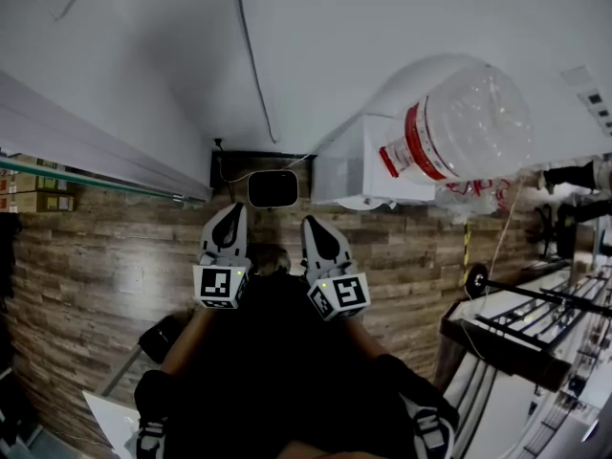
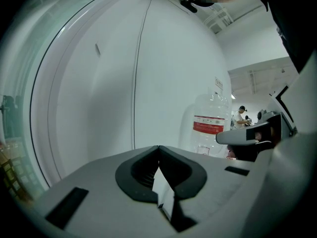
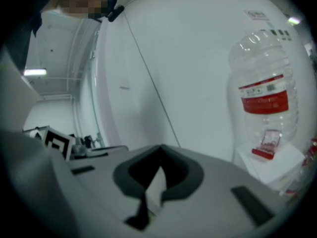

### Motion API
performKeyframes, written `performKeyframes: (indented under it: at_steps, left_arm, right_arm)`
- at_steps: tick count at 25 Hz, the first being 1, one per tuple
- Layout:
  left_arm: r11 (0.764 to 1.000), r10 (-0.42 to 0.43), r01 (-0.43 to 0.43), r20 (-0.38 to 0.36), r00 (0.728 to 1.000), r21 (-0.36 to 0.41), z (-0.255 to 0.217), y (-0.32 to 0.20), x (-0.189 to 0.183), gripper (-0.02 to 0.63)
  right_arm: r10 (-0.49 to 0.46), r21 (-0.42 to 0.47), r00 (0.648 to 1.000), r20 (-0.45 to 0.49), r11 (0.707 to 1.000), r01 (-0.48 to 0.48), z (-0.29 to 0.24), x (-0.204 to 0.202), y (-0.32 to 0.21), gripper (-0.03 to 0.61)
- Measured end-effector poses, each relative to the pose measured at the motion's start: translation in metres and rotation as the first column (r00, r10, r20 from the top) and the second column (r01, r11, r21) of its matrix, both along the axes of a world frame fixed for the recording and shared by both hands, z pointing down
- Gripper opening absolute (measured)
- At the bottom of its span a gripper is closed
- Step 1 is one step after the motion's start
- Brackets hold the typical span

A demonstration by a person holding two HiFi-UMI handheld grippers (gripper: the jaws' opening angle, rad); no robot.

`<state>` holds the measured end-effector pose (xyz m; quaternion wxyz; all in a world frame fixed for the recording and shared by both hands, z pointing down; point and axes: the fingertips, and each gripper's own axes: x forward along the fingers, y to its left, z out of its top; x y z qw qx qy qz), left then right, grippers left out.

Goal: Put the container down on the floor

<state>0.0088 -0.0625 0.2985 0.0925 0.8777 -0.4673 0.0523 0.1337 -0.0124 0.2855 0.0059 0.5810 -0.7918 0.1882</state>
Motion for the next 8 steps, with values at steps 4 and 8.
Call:
performKeyframes:
  at_steps: [4, 8]
  left_arm:
    - [1.0, 0.002, -0.002, -0.001, 1.0, -0.003, 0.0011, -0.0008, -0.0033, 0.028]
    - [1.0, 0.008, -0.008, 0.002, 1.0, -0.003, 0.0025, -0.0036, -0.0057, 0.028]
  right_arm:
    - [-0.007, -0.008, 1.0, -0.017, 1.0, 0.007, 0.003, -0.0045, -0.0005, 0.032]
    - [-0.003, -0.015, 1.0, -0.016, 1.0, 0.003, 0.0057, -0.0067, -0.0035, 0.032]
